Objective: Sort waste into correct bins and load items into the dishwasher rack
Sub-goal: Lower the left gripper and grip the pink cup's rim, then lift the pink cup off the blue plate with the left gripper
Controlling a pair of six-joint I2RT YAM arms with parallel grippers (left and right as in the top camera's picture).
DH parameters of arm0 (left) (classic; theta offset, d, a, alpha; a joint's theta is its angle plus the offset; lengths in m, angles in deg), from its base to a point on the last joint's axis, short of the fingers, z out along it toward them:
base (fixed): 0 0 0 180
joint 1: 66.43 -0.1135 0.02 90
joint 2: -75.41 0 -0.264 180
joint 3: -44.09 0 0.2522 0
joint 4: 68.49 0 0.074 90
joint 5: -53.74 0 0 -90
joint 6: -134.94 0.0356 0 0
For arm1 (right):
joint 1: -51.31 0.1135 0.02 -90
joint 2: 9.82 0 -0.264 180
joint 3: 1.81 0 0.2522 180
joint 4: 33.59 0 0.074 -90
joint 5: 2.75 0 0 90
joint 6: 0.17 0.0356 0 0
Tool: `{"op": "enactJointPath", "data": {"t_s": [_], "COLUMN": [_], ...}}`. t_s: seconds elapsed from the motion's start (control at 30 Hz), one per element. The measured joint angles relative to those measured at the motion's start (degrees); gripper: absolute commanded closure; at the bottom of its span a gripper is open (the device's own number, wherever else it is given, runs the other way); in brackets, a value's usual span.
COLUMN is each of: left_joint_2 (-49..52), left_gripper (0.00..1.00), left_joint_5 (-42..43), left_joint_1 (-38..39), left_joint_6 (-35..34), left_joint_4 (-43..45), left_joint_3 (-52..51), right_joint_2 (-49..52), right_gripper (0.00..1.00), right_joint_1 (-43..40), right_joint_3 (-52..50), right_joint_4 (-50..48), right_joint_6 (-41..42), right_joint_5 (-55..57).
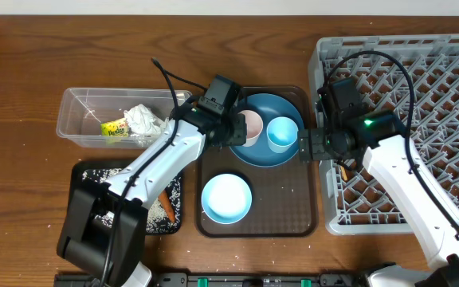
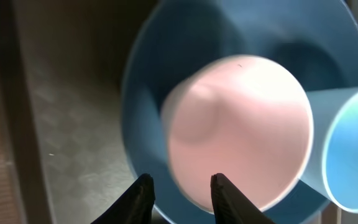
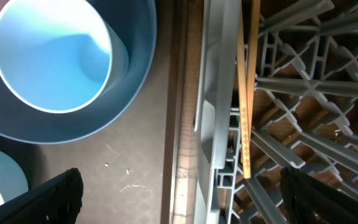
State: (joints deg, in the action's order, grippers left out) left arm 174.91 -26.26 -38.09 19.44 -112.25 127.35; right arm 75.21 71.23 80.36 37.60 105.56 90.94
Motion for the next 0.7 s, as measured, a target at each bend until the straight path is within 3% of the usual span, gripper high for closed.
{"op": "enactJointPath", "data": {"t_s": [0.57,0.7], "left_joint_2": [0.3,1.8], "left_gripper": [0.66,0.74], "left_joint_5": [-4.2,-4.2], "left_joint_1": [0.0,0.0], "left_joint_6": [-0.2,-0.4], "left_joint_4": [5.1,6.0], "left_joint_3": [0.0,0.0], "right_joint_2": [0.0,0.0], "right_gripper": [0.01,0.01], "right_joint_1": [0.0,0.0], "right_joint_3": [0.0,0.0], "right_joint_4": [0.0,0.0], "right_joint_6": [0.0,0.0], "right_joint_5": [0.0,0.0]}}
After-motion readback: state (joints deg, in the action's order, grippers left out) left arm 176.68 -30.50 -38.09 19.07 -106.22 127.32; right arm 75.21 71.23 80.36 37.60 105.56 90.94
